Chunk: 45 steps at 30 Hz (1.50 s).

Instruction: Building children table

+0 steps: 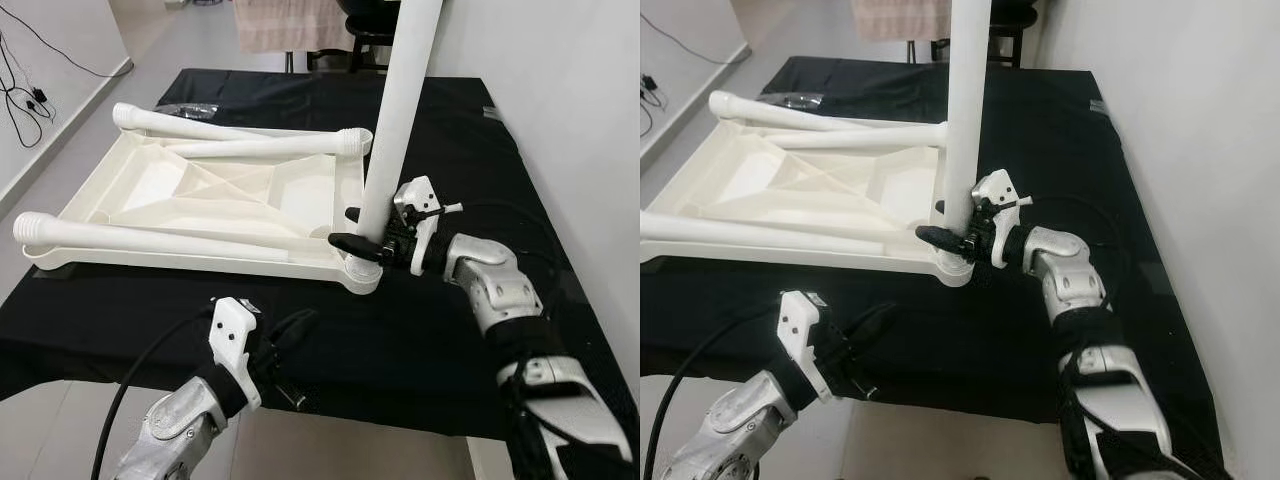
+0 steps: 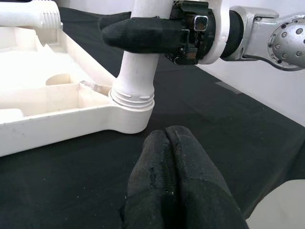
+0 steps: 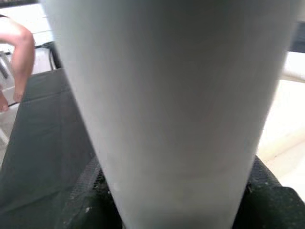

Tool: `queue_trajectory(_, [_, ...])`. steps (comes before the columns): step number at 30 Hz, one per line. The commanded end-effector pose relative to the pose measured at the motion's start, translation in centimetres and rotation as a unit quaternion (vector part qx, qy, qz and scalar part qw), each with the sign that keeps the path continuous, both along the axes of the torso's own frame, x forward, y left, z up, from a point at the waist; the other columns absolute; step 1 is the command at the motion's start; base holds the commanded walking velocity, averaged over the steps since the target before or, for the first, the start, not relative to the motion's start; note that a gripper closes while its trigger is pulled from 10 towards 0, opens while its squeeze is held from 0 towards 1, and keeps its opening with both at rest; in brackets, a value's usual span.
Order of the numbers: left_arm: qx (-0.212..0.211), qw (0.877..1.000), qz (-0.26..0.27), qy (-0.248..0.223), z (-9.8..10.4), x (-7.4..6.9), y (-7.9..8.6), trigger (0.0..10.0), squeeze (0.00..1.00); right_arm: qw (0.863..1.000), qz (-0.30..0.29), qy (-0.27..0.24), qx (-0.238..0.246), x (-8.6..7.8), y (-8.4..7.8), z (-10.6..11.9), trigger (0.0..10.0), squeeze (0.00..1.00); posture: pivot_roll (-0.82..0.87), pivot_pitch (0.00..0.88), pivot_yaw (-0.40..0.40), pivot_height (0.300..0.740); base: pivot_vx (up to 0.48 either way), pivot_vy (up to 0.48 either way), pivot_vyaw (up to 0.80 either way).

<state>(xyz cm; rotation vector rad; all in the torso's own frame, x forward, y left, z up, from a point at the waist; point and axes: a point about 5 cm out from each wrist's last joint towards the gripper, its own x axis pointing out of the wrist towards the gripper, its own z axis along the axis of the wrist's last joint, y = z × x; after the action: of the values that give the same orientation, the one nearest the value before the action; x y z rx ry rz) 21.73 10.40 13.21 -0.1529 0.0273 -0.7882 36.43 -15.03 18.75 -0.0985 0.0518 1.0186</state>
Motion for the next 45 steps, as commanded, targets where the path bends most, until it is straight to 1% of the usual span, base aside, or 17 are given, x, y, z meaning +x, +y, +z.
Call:
queue_trajectory(1, [0.004,1.000,-0.006,0.004,-0.2,-0.1,-0.1,10.0,0.00,1.000,0.012,0.012,-0.001,0.0,0.2,-0.5,0.0,0.00,0.10,0.098,-0.035,0.740,0.000,0.000,0.00])
queue_trajectory(8, [0.010,1.000,-0.008,-0.002,-0.1,-0.2,0.0,10.0,0.00,0.997,-0.044,0.036,-0.056,-0.1,-1.7,-2.9,0.0,0.00,0.09,0.096,-0.036,0.740,0.000,0.000,0.00])
queue_trajectory(11, [0.015,1.000,-0.005,-0.006,-0.2,-0.2,0.2,10.0,0.00,0.983,-0.119,0.070,-0.118,-0.7,-3.2,-5.1,0.0,0.00,0.08,0.096,-0.039,0.740,0.000,0.000,0.00])
queue_trajectory(13, [0.017,1.000,-0.004,-0.007,-0.2,-0.3,0.3,10.0,0.00,0.957,-0.239,0.114,-0.121,-2.0,-4.2,-7.1,0.0,0.00,0.08,0.099,-0.048,0.740,0.000,0.000,0.00])
queue_trajectory(15, [0.017,1.000,-0.003,-0.007,-0.2,-0.3,0.5,10.0,0.00,0.926,-0.346,0.117,-0.099,-4.6,-3.4,-8.3,0.0,0.00,0.07,0.101,-0.042,0.740,0.000,0.000,0.00])
queue_trajectory(18, [0.016,1.000,0.001,-0.006,-0.4,-0.1,0.8,10.0,0.00,0.927,-0.355,0.110,-0.039,-8.2,0.8,-7.3,0.0,0.00,0.04,0.087,-0.019,0.740,0.000,0.000,0.00])
queue_trajectory(21, [0.015,1.000,0.002,-0.006,-0.4,0.0,0.8,10.0,0.00,0.929,-0.354,0.102,-0.032,-8.1,1.1,-6.8,0.0,0.00,0.04,0.087,-0.019,0.740,0.000,0.000,0.00])
queue_trajectory(23, [0.005,1.000,0.001,-0.002,-0.5,0.2,0.7,10.0,0.00,0.924,-0.374,0.071,-0.036,-5.7,-0.1,-5.7,0.0,0.00,0.05,0.078,-0.031,0.740,0.000,0.000,0.00])
queue_trajectory(27, [-0.002,1.000,0.004,-0.002,-0.5,0.3,0.7,10.0,0.00,0.921,-0.382,0.062,-0.035,-4.3,0.1,-5.1,0.0,0.00,0.06,0.075,-0.033,0.740,0.000,0.000,0.00])
queue_trajectory(28, [-0.006,1.000,0.015,-0.006,-0.4,0.4,0.6,10.0,0.00,0.922,-0.381,0.066,-0.032,-3.9,1.1,-4.9,10.0,0.00,0.06,0.074,-0.033,0.740,0.000,0.000,0.00])
queue_trajectory(31, [-0.007,1.000,0.018,-0.007,-0.4,0.5,0.6,10.0,0.00,0.923,-0.379,0.065,-0.025,-3.7,1.3,-4.7,10.0,0.00,0.06,0.074,-0.034,0.740,0.000,0.000,0.00])
queue_trajectory(32, [-0.008,1.000,0.019,-0.008,-0.3,0.6,0.6,10.0,0.00,0.924,-0.377,0.060,-0.015,-3.5,1.3,-4.3,10.0,1.00,0.06,0.075,-0.034,0.740,0.000,0.000,0.00])
queue_trajectory(35, [-0.010,1.000,0.018,-0.009,-0.3,0.6,0.5,10.0,0.00,0.934,-0.356,0.045,0.002,-2.9,1.4,-3.5,10.0,1.00,0.06,0.076,-0.030,0.740,0.000,0.000,0.00])
queue_trajectory(37, [-0.013,1.000,0.017,-0.009,-0.2,0.8,0.4,10.0,0.00,0.956,-0.292,0.019,0.030,-2.0,1.8,-2.5,10.0,1.00,0.05,0.077,-0.029,0.740,0.000,0.000,0.00])
queue_trajectory(38, [-0.014,1.000,0.016,-0.009,-0.2,0.8,0.3,10.0,0.00,0.965,-0.262,0.009,0.034,-1.9,1.9,-2.2,10.0,0.00,0.05,0.077,-0.026,0.740,0.000,0.000,0.00])
queue_trajectory(41, [-0.017,1.000,0.016,-0.010,-0.2,0.9,0.2,10.0,0.00,0.988,-0.148,-0.008,0.038,-1.9,1.9,-1.5,10.0,0.00,0.05,0.078,-0.027,0.740,0.000,0.000,0.00])
queue_trajectory(45, [-0.020,1.000,0.019,-0.010,-0.2,0.9,0.1,10.0,0.00,0.997,-0.076,-0.011,0.010,-1.8,1.7,-1.5,10.0,0.00,0.05,0.077,-0.027,0.740,0.000,0.000,0.00])
